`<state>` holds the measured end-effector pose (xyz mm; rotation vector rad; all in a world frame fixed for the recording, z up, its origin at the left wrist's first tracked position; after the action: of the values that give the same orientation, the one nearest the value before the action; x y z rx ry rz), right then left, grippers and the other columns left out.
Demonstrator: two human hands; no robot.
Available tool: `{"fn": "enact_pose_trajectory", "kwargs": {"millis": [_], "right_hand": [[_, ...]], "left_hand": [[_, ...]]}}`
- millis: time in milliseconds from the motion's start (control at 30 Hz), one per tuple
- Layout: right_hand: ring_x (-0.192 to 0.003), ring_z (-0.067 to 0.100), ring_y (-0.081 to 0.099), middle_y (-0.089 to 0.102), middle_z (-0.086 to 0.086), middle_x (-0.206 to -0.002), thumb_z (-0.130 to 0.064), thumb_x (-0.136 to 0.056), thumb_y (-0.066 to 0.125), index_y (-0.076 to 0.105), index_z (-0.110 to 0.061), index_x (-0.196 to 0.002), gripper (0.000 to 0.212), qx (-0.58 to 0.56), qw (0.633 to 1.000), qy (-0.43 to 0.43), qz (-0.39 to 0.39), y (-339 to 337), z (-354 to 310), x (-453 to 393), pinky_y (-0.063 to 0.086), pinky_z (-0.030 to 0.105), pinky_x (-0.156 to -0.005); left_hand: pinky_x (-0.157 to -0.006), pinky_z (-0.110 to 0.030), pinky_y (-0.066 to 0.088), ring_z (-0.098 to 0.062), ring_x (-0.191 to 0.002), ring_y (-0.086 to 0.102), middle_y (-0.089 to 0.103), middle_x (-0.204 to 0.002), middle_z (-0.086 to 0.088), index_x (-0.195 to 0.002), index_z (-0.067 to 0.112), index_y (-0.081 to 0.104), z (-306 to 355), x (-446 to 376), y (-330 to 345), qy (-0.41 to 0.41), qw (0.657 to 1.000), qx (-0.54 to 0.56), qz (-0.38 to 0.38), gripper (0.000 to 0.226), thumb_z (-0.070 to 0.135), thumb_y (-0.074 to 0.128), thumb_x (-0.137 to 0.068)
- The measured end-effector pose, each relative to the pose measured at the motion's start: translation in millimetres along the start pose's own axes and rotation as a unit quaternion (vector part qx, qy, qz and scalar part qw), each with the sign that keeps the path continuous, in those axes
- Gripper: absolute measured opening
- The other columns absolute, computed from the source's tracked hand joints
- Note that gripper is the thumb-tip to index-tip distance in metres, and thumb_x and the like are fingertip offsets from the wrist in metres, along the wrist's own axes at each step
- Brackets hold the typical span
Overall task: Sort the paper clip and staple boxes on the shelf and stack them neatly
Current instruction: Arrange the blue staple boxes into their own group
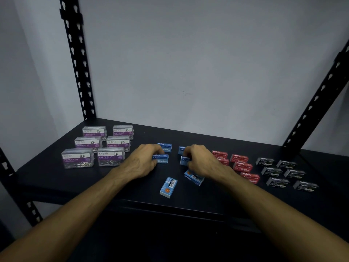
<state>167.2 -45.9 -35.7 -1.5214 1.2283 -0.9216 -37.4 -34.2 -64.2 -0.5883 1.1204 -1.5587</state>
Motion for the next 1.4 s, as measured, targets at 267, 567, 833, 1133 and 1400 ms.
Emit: {"fn": "enact_pose_trajectory", "kwargs": {"millis": [267,567,833,1133,1400], "right_hand": [[-0.092,0.019,0.065,0.063,0.005,-0.115,0.001,-0.090,0.057,0.065,-0.014,-0.109,0.025,-0.005,0.999,-0.014,0.028,8,1,-8,0.059,0.035,-0.077],[-0.099,0.021,0.064,0.060,0.006,-0.120,-0.001,-0.091,0.058,0.066,-0.015,-0.115,0.029,-0.008,0.999,-0.025,0.042,10,5,-11,0.057,0.033,-0.079],[-0.106,0.023,0.058,0.053,0.005,-0.122,-0.006,-0.094,0.058,0.062,-0.012,-0.127,0.034,0.002,0.994,-0.032,0.101,2,12,5,0.053,0.036,-0.090],[-0.102,0.020,0.059,0.056,0.003,-0.116,-0.017,-0.093,0.063,0.065,-0.014,-0.119,0.026,0.002,0.992,-0.029,0.124,-10,17,34,0.052,0.033,-0.086],[-0.093,0.014,0.057,0.058,0.000,-0.111,-0.041,-0.090,0.065,0.066,-0.018,-0.114,0.033,0.003,0.994,-0.056,0.093,5,15,59,0.051,0.033,-0.080]], "left_hand": [[-0.092,-0.029,0.047,-0.017,-0.112,0.059,0.063,-0.127,-0.001,-0.116,0.025,0.064,-2,-12,5,0.006,1.000,0.002,0.014,0.028,0.012,0.066,-0.091],[-0.082,-0.028,0.047,-0.011,-0.093,0.054,0.060,-0.116,0.001,-0.115,0.027,0.062,-3,-21,12,0.005,1.000,0.008,0.026,0.029,0.012,0.065,-0.091],[-0.082,-0.034,0.053,-0.014,-0.089,0.056,0.047,-0.120,0.003,-0.135,0.030,0.046,-3,-5,7,0.017,0.998,-0.007,0.058,0.048,0.023,0.065,-0.091],[-0.068,-0.025,0.050,-0.002,-0.077,0.058,0.058,-0.094,0.011,-0.117,0.030,0.060,19,29,-9,0.037,0.998,0.022,0.054,0.029,0.043,0.063,-0.090],[-0.061,-0.021,0.045,-0.001,-0.070,0.061,0.065,-0.075,0.010,-0.101,0.029,0.066,42,50,3,0.022,0.999,0.039,-0.013,0.034,0.057,0.070,-0.080]]}}
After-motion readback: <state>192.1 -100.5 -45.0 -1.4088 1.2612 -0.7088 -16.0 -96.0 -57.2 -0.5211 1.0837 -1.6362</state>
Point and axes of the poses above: each hand's wrist, its own x-axis away from the middle knuckle, its own y-axis out of the palm, z = x × y, the point moved 1 cm from there along -x, towards the middle knuckle
